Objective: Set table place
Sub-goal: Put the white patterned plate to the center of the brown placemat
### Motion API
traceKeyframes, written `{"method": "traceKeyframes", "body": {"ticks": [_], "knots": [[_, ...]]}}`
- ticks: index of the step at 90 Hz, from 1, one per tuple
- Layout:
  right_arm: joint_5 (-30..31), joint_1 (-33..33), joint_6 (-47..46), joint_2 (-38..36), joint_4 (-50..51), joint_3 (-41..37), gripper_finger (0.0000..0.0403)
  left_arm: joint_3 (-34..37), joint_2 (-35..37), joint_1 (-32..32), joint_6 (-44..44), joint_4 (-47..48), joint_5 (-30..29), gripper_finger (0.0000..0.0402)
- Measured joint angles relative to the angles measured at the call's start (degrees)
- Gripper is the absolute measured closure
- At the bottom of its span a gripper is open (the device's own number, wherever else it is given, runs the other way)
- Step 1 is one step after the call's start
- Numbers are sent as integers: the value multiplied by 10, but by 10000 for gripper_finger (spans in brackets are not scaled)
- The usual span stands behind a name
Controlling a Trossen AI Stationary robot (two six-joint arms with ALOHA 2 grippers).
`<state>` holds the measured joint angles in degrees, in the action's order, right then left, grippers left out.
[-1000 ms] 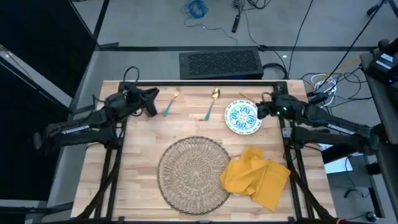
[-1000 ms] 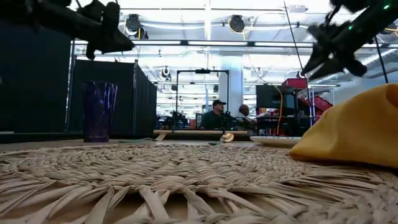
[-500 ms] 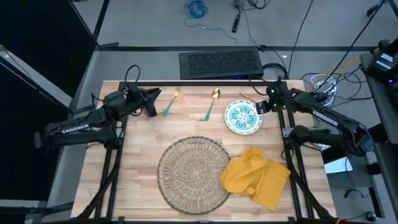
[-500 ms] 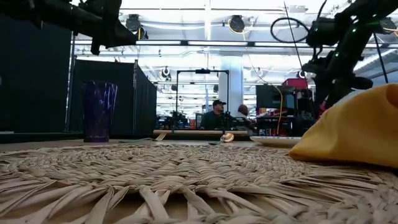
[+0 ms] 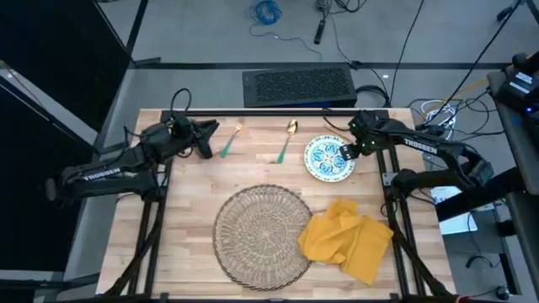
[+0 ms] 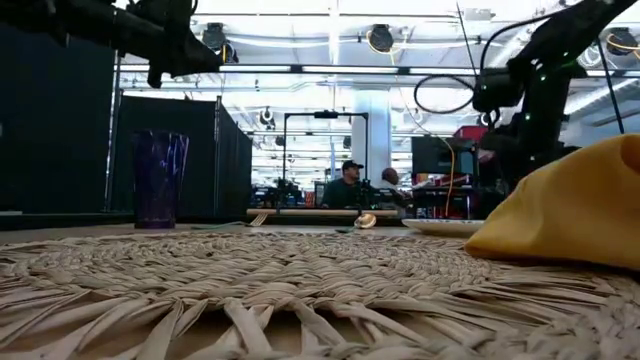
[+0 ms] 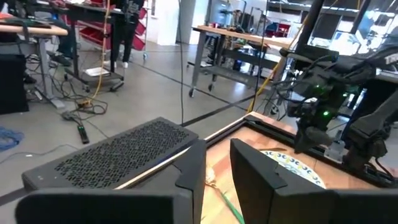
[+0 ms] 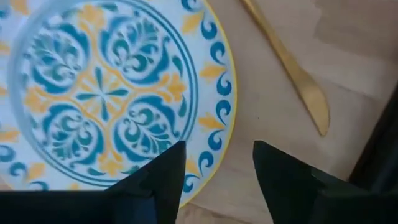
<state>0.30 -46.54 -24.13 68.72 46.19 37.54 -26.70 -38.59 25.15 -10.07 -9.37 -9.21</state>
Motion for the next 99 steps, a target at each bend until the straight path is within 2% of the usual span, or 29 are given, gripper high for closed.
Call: {"method": "traceKeyframes", "body": {"ticks": [23, 47, 65, 79, 99], "knots": [[0, -4, 13, 43, -19, 0, 175, 0, 0, 0, 0, 0, 2, 343], [-3, -4, 19, 74, -28, 0, 178, 0, 0, 0, -2, 3, 18, 343], [-4, -4, 23, 84, -36, 0, 178, -1, -15, -12, -47, 53, 52, 343], [-7, -4, 22, 84, -47, 0, 178, -1, -49, -29, -46, 57, 47, 343], [-22, -3, 17, 84, -52, 0, 179, -1, -58, -35, -46, 52, 45, 343]]}}
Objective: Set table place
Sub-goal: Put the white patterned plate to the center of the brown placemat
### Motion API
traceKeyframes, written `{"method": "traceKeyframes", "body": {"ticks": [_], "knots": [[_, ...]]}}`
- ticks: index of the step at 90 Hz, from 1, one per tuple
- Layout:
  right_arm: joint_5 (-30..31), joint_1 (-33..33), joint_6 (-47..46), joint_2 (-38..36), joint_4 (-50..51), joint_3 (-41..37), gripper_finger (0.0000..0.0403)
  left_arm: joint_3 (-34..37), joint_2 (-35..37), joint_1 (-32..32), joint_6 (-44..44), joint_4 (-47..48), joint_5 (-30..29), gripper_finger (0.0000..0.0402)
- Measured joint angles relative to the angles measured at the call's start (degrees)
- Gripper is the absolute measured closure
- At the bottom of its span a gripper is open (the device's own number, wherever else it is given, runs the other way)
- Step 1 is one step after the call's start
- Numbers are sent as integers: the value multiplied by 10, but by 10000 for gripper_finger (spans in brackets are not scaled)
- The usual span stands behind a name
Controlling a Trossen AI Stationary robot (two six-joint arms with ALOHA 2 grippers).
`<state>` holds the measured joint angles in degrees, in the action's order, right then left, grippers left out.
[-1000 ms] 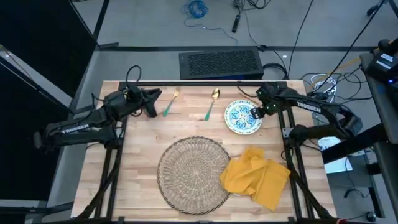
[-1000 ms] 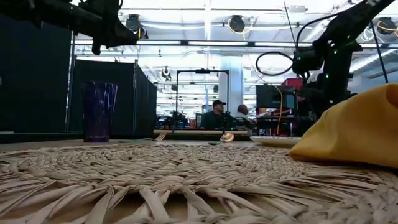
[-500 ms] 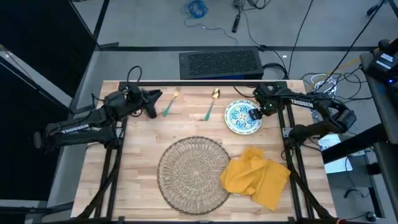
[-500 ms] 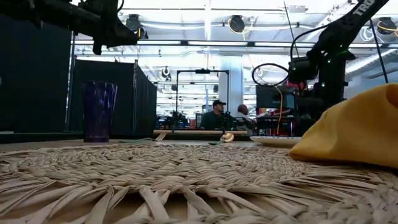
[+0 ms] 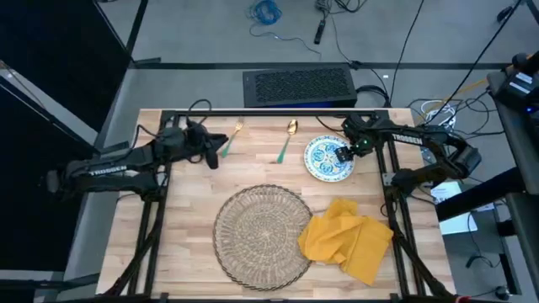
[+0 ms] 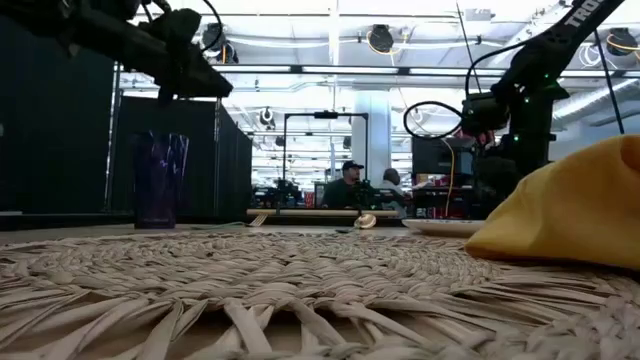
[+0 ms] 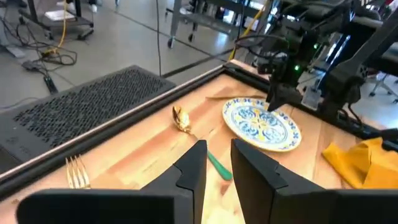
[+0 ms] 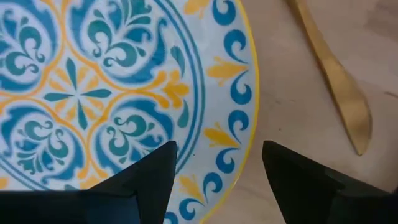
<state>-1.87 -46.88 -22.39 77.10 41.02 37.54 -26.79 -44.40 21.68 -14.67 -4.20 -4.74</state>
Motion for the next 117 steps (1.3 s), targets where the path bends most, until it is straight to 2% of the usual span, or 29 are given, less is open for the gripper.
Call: {"method": "traceKeyframes", "body": {"ticks": [27, 71, 87, 110, 117], "knots": [[0, 1, 0, 0, -3, 0, 179, 0, -26, -19, 0, -48, 9, 343], [-26, 11, -10, 34, -17, 0, 186, 0, -39, -24, 0, -55, 7, 343], [-28, 16, -7, 50, -23, 2, 246, 0, -39, -24, 0, -54, 7, 343], [-24, 16, 25, 49, -25, 3, 377, 0, -39, -24, 1, -54, 7, 343], [-19, 16, 36, 45, -26, 3, 394, 0, -39, -24, 1, -54, 7, 343]]}}
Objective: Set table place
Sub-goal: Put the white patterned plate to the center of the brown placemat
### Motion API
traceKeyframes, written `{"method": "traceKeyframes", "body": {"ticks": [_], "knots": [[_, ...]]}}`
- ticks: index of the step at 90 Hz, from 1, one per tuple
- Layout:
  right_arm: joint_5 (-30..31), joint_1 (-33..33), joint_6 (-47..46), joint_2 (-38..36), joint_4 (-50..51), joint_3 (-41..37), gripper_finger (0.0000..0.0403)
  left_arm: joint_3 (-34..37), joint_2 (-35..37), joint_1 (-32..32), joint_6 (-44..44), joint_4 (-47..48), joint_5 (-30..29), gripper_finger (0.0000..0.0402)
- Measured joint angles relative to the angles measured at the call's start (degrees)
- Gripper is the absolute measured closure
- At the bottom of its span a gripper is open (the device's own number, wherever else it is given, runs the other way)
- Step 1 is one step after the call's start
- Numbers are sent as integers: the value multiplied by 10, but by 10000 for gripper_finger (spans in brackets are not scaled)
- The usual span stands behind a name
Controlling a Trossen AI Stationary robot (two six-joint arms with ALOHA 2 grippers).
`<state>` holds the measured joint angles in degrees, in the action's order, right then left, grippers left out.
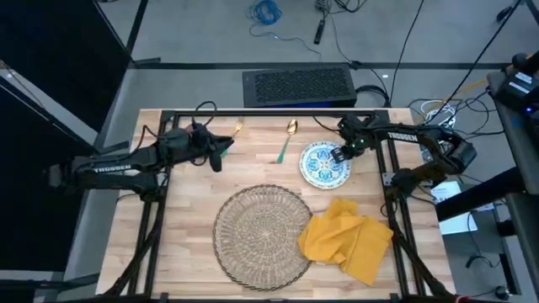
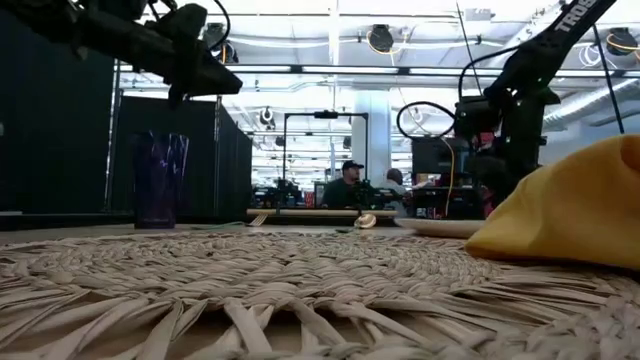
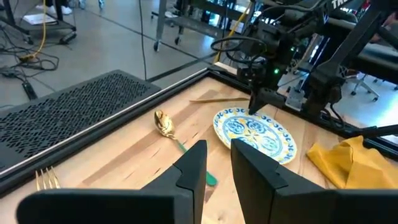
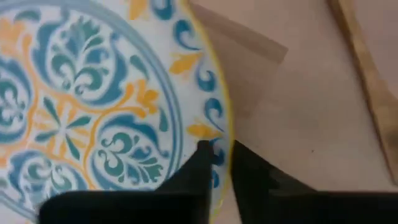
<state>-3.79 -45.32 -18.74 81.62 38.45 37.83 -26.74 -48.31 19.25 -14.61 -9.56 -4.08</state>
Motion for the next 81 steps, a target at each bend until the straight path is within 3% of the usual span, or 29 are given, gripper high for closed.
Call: {"method": "traceKeyframes", "body": {"ticks": [53, 81], "knots": [[-10, 14, -10, -13, 10, -3, 402, 0, 0, 0, 3, 0, 0, 343], [-16, 17, 0, -12, 49, 43, 402, 0, 0, 0, 3, 0, -4, 343]]}}
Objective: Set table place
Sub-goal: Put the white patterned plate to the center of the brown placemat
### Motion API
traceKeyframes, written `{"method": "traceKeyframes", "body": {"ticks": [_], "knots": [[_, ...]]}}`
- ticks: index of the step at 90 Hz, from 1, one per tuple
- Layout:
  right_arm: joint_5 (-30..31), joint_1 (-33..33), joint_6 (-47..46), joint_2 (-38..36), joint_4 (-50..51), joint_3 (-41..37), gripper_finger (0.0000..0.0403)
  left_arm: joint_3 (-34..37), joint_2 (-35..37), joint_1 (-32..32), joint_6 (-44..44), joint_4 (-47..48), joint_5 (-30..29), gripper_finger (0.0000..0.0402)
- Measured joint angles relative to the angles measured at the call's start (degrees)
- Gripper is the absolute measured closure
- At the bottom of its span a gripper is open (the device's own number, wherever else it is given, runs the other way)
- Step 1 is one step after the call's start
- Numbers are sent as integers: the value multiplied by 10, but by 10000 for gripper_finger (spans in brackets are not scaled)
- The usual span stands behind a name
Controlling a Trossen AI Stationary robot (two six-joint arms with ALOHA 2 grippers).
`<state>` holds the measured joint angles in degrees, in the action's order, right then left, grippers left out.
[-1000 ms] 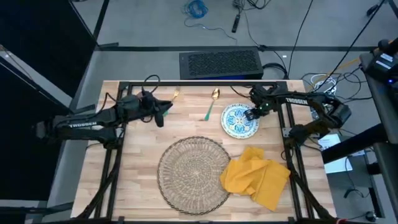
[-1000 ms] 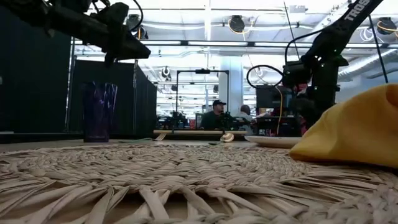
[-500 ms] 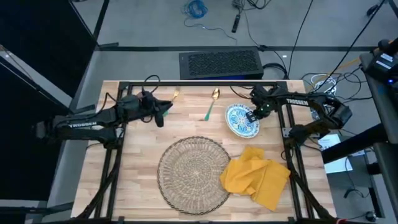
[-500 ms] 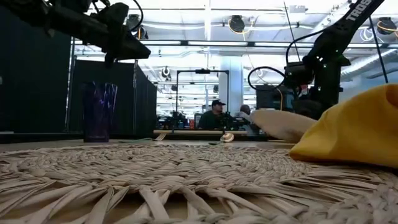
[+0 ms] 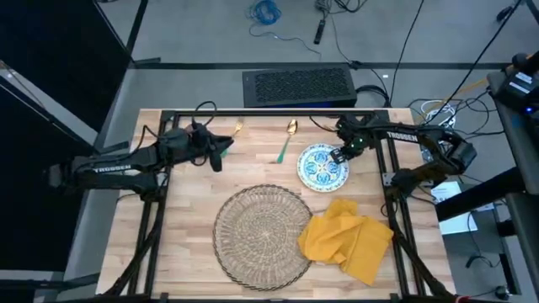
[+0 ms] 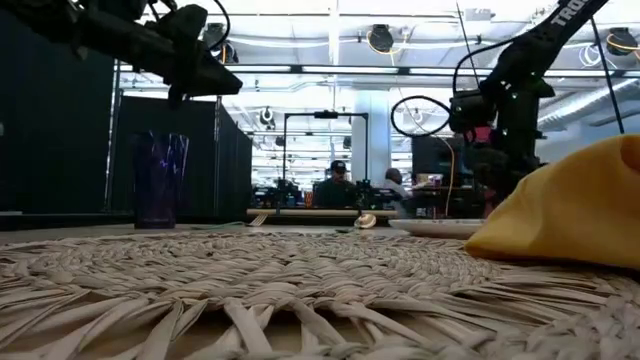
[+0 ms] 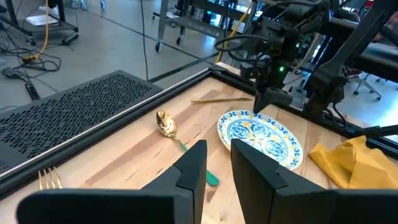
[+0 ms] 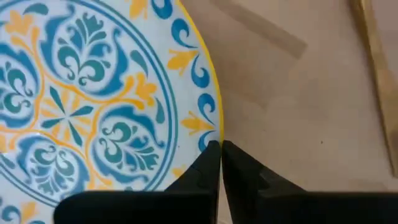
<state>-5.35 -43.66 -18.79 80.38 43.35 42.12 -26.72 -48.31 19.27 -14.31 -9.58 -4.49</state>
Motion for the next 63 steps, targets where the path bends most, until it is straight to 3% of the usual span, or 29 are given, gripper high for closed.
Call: {"method": "traceKeyframes", "body": {"ticks": [46, 63], "knots": [[10, 17, 14, -1, 0, 14, 402, 0, 0, 0, -3, -2, 0, 343], [11, 16, 52, -2, 35, 72, 381, 0, -32, -26, -39, -93, 38, 343]]}}
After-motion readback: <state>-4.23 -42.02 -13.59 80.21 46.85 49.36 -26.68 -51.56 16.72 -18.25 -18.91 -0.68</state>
